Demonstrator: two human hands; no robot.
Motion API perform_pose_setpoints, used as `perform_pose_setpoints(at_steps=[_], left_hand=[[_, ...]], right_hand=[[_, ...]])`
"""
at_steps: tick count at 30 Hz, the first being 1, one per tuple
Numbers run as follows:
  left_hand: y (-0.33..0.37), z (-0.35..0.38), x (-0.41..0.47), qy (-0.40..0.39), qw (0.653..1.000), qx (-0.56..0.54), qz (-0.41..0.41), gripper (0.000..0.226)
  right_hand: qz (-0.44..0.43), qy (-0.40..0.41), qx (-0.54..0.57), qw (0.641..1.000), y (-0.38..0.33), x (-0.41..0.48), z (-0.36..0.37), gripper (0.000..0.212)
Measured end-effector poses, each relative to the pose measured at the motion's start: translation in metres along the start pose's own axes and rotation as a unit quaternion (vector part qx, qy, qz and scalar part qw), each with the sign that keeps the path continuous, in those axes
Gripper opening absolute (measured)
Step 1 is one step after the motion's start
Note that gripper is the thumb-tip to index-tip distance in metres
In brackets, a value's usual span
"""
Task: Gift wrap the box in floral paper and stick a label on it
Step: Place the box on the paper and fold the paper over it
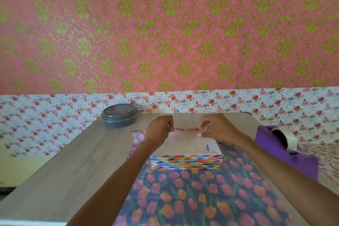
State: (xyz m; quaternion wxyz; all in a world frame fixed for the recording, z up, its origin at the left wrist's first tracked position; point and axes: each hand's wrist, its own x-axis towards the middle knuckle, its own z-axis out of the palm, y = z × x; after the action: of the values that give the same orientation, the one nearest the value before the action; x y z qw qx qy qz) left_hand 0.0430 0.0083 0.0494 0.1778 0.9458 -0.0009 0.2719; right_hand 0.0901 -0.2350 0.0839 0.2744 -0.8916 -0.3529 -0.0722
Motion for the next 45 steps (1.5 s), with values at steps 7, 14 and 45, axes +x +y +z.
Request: perform_pose_setpoints(at_steps=[7,14,45], left_hand=[[0.007,0.003,-0.027,-0.041,0.998,0.049,0.014,0.018],[0.009,0.006,-0.037,-0.054,0.998,0.019,-0.023,0.013],[0.017,0.015,-0.051,-0.188,0.953,0.233,0.05,0.065]], right_hand=[[-0.085,-0.002,-0.241,0.967,0.003,0.003,0.013,0.02],[-0.092,-0.041,-0.207,0.973,-0.005,0.002,0.027,0.021],[-0.082,-0.027,-0.29,0.953,0.002,-0.026,0.077,0.068]])
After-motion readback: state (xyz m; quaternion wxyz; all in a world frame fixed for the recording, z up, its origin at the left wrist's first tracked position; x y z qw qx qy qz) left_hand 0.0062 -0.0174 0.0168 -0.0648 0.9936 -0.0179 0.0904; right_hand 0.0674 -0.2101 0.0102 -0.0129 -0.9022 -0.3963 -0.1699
